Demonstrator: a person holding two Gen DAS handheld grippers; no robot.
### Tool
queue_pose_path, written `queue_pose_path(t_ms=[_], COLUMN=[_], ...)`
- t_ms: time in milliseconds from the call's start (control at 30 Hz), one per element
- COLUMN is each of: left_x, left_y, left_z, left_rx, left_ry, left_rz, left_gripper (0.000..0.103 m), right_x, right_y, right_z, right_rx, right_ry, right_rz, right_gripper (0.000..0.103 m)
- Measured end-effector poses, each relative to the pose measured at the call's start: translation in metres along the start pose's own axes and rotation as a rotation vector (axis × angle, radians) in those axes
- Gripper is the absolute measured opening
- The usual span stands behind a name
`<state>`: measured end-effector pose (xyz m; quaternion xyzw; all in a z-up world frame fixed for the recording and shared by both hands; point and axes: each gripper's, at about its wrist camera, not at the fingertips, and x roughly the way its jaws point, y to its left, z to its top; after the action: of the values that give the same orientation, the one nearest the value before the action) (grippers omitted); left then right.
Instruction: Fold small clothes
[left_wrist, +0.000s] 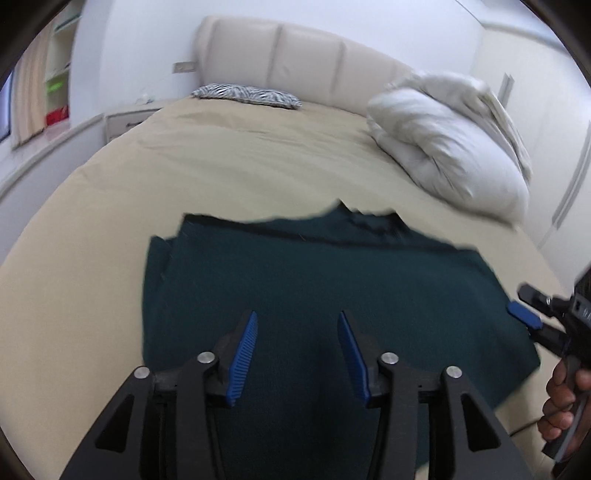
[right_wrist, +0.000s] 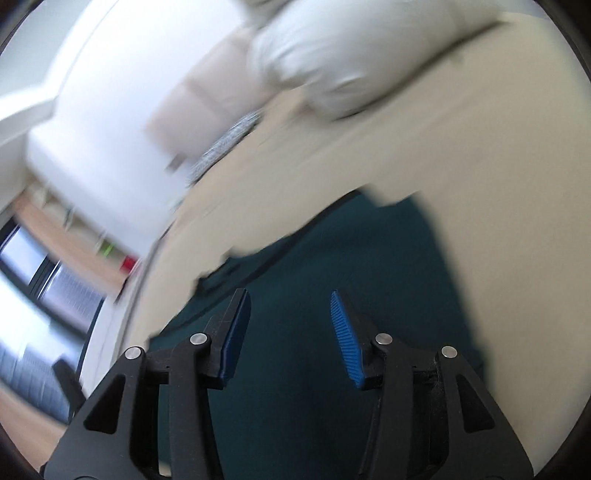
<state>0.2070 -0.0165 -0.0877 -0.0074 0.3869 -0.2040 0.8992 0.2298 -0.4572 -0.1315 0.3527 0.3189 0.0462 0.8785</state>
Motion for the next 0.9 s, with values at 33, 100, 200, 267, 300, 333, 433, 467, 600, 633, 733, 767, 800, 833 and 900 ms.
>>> queue_pose_path(t_ms=[33,100,200,267,300,333,433,467,600,633,733,767,800,833,900], left_x=[0.000,0.004,0.001,-0.003,-0.003,-0.003,0.000,0.000,-0.001,-0.001,-0.002,-0.002,-0.001,0.000,0.001], left_y=[-0.006,-0.003,0.018,0.026,0.029,0.032,0.045,0.045,0.040,0.038,0.035,0.034,0.032,0.030,0.029], left_z=[-0.007,-0.022,-0.030,-0.031,-0.031,-0.033,-0.039,-0.040,-0.039,-0.038,-0.036,-0.036,-0.036,-0.036,-0.035], left_rx=[0.027,0.016,-0.059,-0.067,-0.066,-0.068,-0.114,-0.120,-0.099,-0.094,-0.108,-0.111,-0.106,-0.094,-0.086], left_ry=[0.018,0.063,0.066,0.069,0.070,0.069,0.055,0.053,0.056,0.059,0.072,0.075,0.078,0.081,0.085], left_rz=[0.017,0.047,0.032,0.032,0.029,0.018,-0.029,-0.031,-0.001,0.011,0.036,0.042,0.054,0.067,0.077], left_gripper=[0.050,0.050,0.050,0.049,0.049,0.048,0.046,0.045,0.045,0.045,0.045,0.045,0.045,0.045,0.046], right_x=[0.004,0.024,0.053,0.051,0.049,0.041,0.015,0.006,-0.037,-0.048,-0.067,-0.074,-0.077,-0.075,-0.071], right_y=[0.013,0.039,0.042,0.027,0.016,0.004,-0.035,-0.046,-0.092,-0.097,-0.104,-0.104,-0.095,-0.083,-0.064], right_z=[-0.012,-0.044,-0.075,-0.082,-0.079,-0.075,-0.066,-0.063,-0.050,-0.050,-0.048,-0.046,-0.045,-0.045,-0.043], right_rx=[-0.025,-0.073,-0.069,-0.020,0.017,0.058,0.148,0.173,0.268,0.274,0.283,0.271,0.234,0.192,0.134], right_ry=[0.050,0.171,0.291,0.270,0.255,0.231,0.154,0.133,0.013,-0.013,-0.044,-0.051,-0.050,-0.043,-0.016], right_rz=[0.040,0.110,0.108,0.121,0.129,0.124,0.082,0.076,0.022,-0.018,-0.071,-0.095,-0.108,-0.111,-0.086], right_gripper=[0.045,0.045,0.045,0.037,0.035,0.034,0.034,0.034,0.032,0.033,0.035,0.035,0.037,0.038,0.038])
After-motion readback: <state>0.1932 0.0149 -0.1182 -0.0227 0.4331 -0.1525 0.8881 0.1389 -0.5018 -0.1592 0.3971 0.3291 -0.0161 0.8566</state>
